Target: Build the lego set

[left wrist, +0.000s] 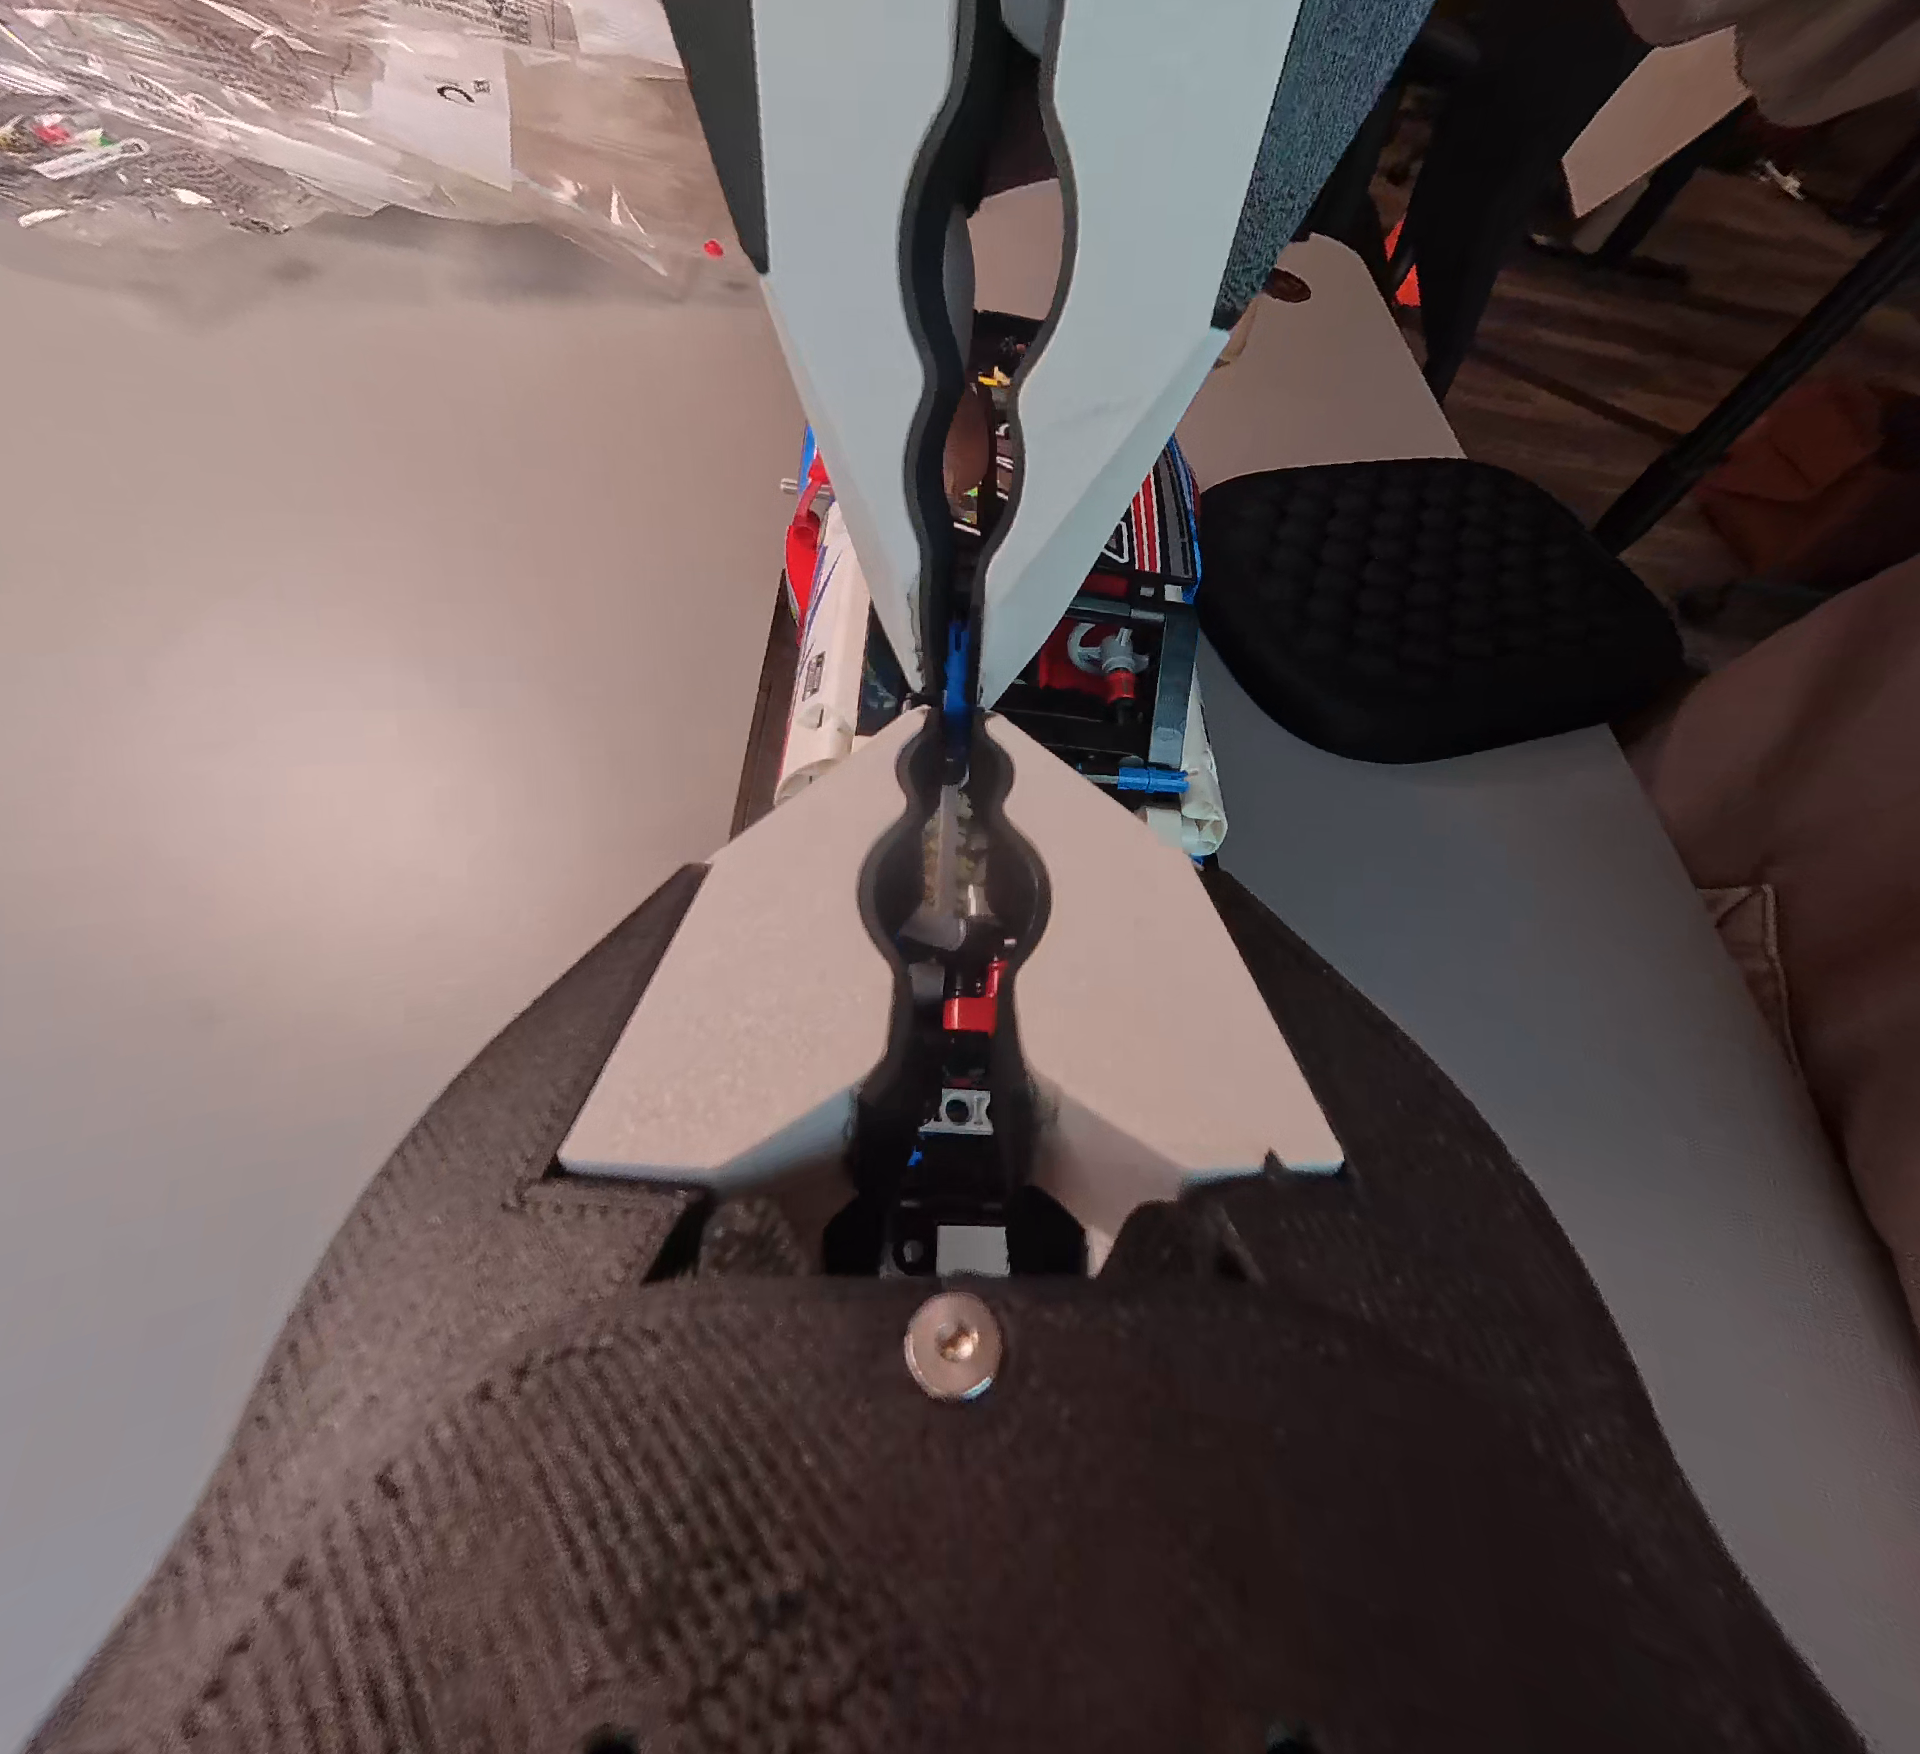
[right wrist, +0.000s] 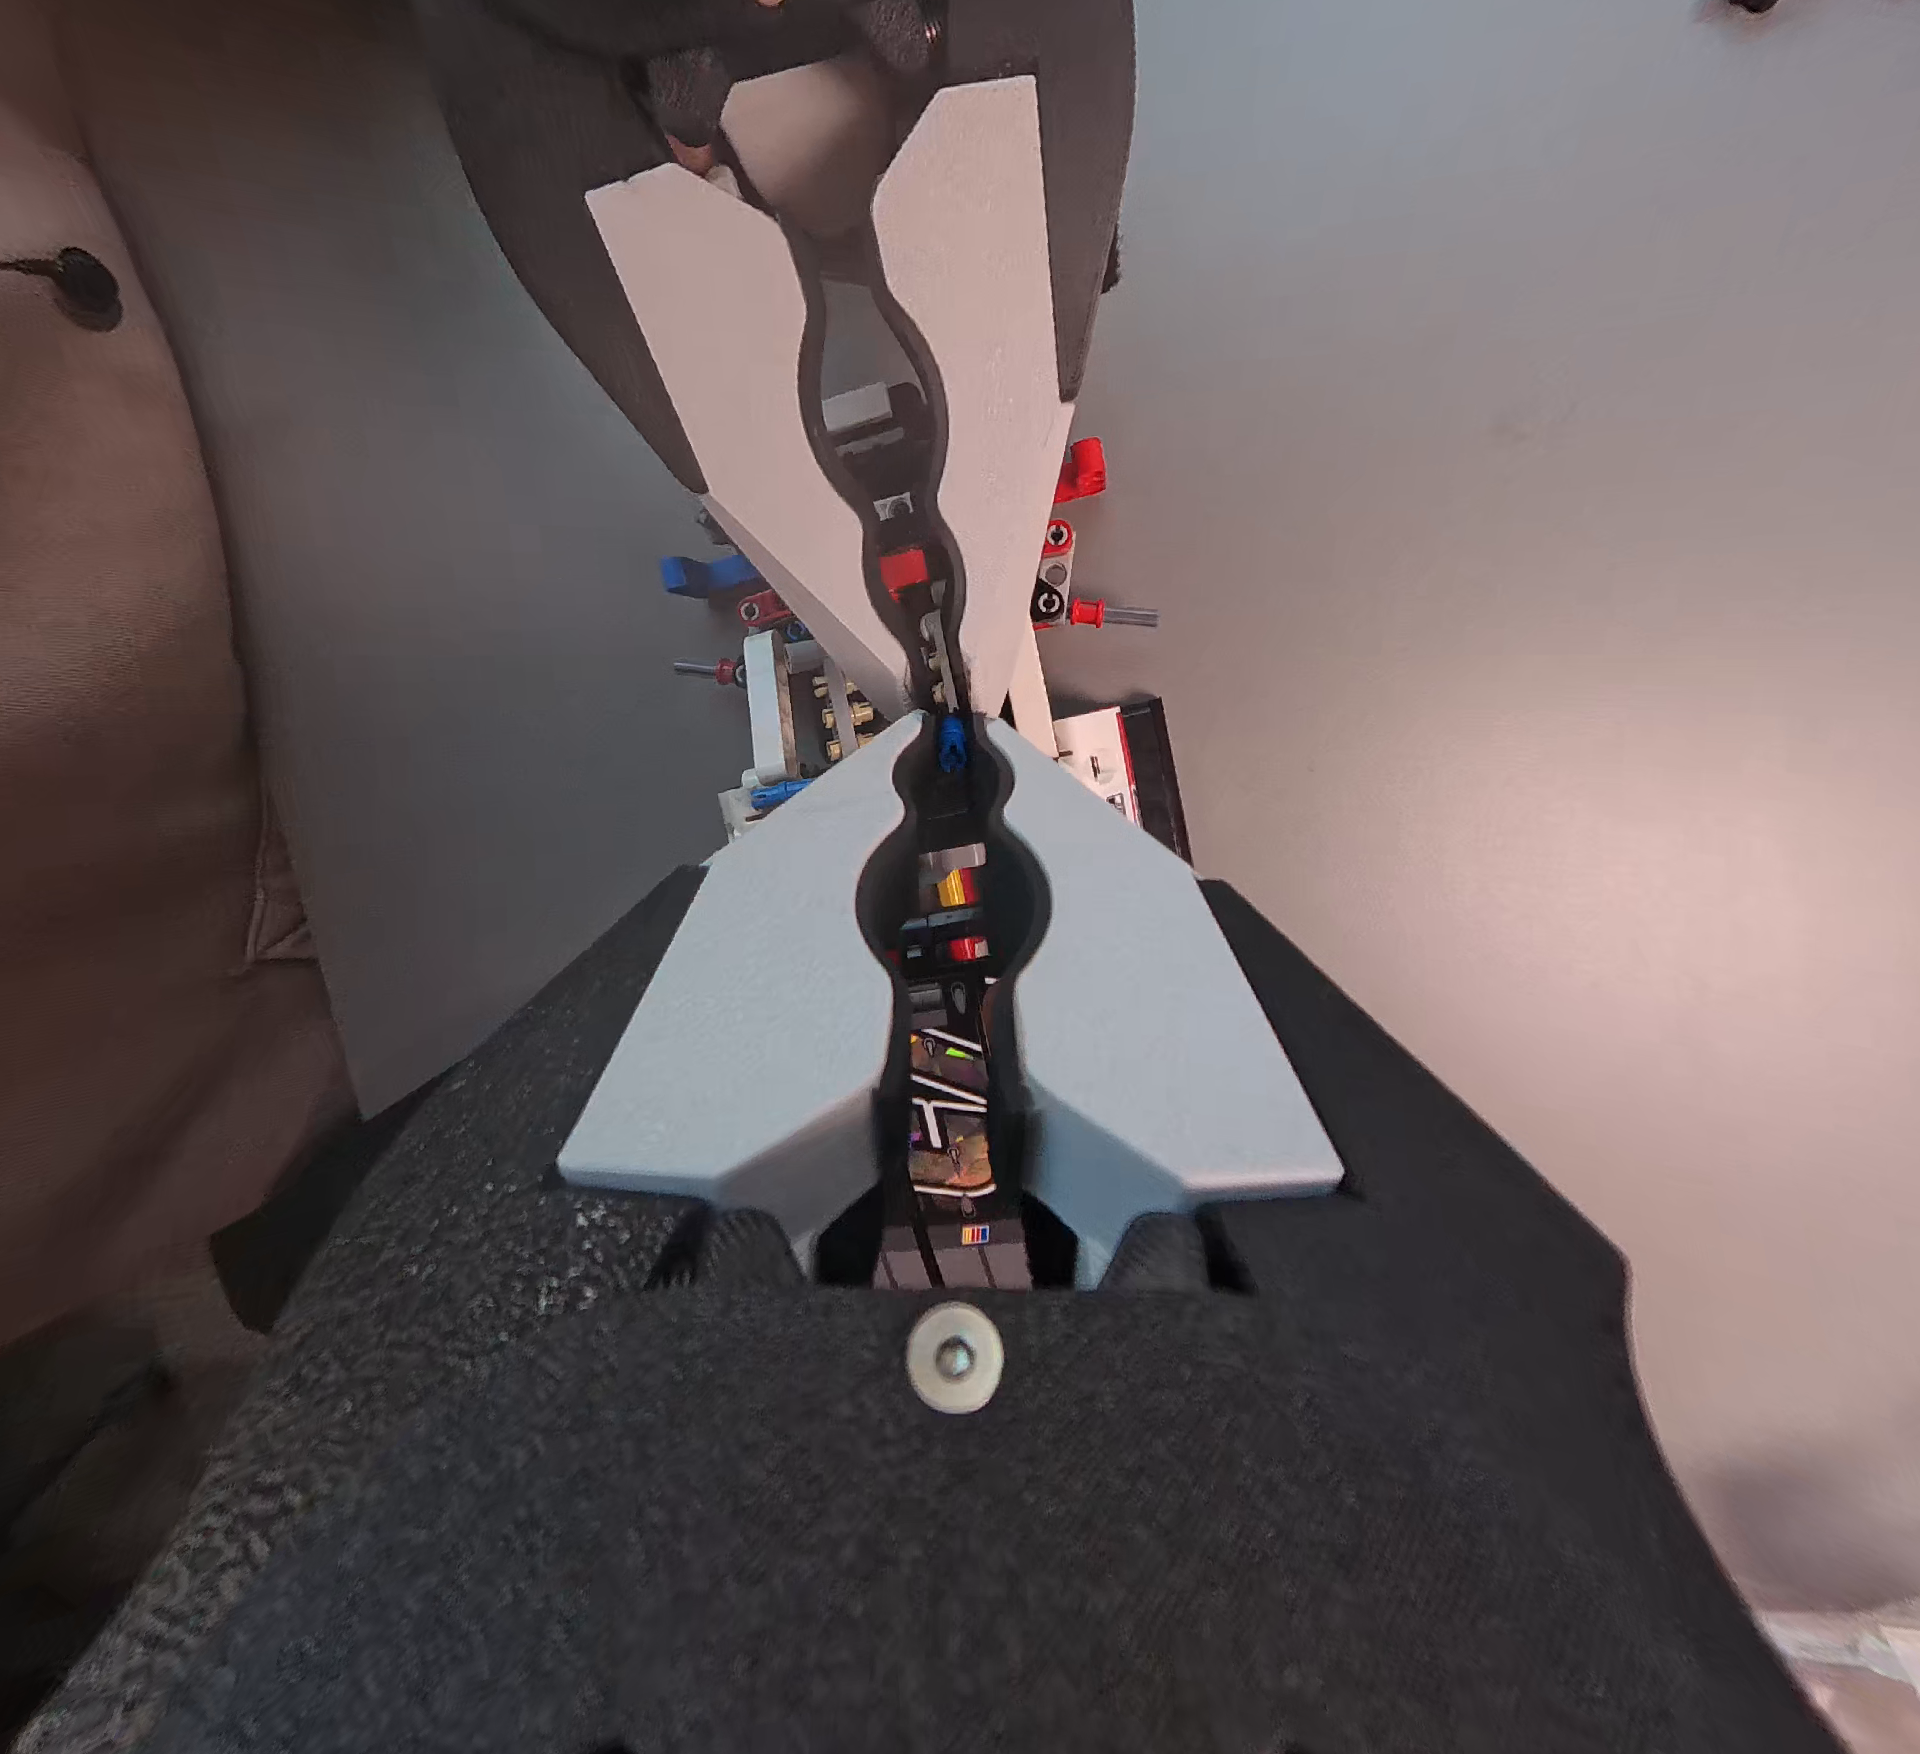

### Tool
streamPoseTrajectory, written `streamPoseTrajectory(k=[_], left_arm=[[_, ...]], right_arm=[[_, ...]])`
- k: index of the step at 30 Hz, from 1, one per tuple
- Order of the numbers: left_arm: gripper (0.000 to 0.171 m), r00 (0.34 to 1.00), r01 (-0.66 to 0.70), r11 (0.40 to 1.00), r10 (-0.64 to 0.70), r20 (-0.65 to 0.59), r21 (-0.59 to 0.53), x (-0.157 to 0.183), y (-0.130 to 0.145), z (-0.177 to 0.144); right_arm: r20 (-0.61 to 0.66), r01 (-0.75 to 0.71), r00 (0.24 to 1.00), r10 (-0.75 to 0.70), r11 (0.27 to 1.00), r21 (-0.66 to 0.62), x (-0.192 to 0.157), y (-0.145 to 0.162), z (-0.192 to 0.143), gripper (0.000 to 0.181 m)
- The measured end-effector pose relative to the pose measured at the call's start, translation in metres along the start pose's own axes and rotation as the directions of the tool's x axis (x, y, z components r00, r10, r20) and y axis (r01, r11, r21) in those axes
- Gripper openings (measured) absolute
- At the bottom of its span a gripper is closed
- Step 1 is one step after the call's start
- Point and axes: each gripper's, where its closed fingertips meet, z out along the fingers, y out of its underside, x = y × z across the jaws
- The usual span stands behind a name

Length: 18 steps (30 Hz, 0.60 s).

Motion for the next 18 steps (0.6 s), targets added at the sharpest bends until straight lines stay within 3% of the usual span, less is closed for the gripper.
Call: streamPoseTrajectory(k=[5,8,18], left_arm=[[0.003,1.0,-0.002,1.0,0.002,0.011,-0.012,0.0,0.0,0.002],[0.014,0.997,-0.038,0.997,0.043,0.071,-0.074,-0.004,0.007,0.001],[0.008,0.995,-0.025,0.992,0.036,0.089,-0.126,-0.001,0.016,0.01]], right_arm=[[0.01,-0.016,1.0,0.017,0.999,-0.029,0.0,0.003,-0.001,0.002],[0.001,0.002,1.0,-0.002,0.995,-0.101,0.001,0.008,0.001,0.002],[0.0,0.007,1.0,-0.007,0.981,-0.194,0.003,0.014,0.01,0.001]])
